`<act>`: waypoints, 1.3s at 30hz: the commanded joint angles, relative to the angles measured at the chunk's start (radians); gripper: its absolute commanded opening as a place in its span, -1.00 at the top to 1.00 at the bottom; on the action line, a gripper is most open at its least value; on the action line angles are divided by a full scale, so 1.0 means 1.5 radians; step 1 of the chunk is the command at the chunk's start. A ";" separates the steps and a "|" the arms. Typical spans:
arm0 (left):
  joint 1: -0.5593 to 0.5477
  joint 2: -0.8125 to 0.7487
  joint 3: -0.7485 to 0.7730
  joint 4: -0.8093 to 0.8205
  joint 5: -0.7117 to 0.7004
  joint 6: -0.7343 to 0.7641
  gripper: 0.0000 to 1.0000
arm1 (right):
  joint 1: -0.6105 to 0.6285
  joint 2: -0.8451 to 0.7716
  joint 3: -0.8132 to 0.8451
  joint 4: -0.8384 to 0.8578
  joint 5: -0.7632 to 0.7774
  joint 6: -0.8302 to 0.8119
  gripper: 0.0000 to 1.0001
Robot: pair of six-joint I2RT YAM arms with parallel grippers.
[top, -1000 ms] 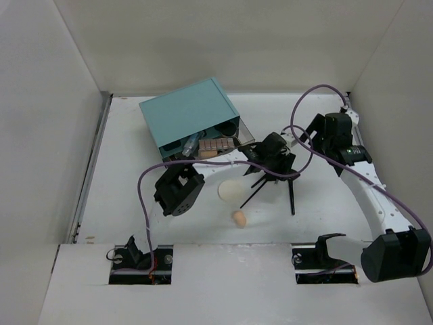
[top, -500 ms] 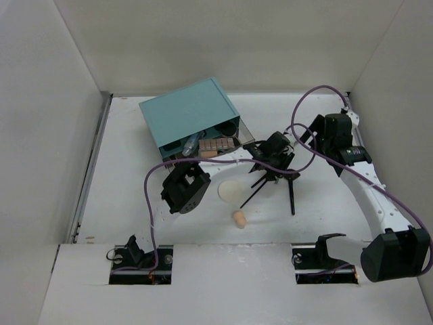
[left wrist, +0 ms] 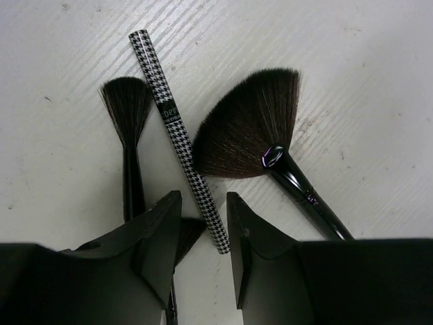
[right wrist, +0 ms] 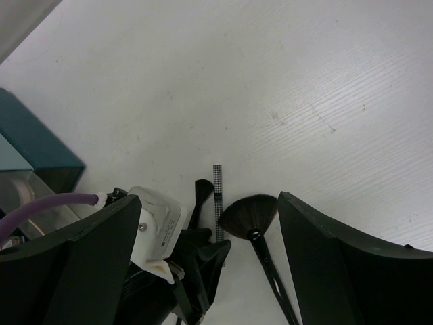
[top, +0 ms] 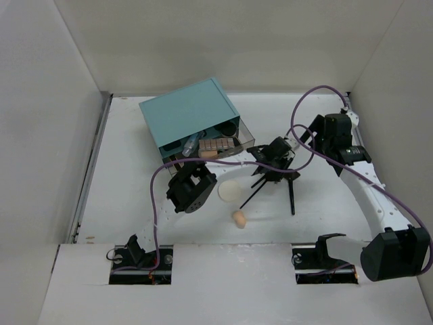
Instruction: Organize the makeup
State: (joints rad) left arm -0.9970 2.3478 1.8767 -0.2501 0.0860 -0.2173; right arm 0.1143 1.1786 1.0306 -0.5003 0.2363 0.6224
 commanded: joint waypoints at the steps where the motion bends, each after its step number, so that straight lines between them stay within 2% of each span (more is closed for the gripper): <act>1: -0.015 0.016 0.004 -0.055 -0.026 0.024 0.42 | 0.004 -0.001 0.006 0.042 -0.017 0.003 -0.76; 12: -0.066 0.044 0.016 -0.102 -0.174 0.139 0.66 | -0.001 0.010 0.007 0.048 -0.013 0.002 -0.76; 17: -0.067 0.031 0.020 -0.093 -0.184 0.140 0.95 | -0.004 0.013 0.008 0.048 -0.013 0.002 -0.76; 26: -0.073 -0.123 -0.035 -0.008 -0.189 0.150 1.00 | -0.008 0.001 0.008 0.056 -0.022 0.001 -0.76; 34: -0.085 -0.239 -0.075 0.008 -0.187 0.158 1.00 | -0.012 -0.003 0.006 0.062 -0.034 0.001 -0.76; 39: -0.044 -0.350 -0.146 0.005 -0.192 0.166 1.00 | -0.012 -0.001 0.003 0.065 -0.038 0.000 -0.76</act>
State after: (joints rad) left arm -1.0935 1.9678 1.7035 -0.2749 -0.1921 -0.0120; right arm 0.0929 1.1866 1.0313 -0.4438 0.1917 0.6273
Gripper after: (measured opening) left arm 0.087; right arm 0.881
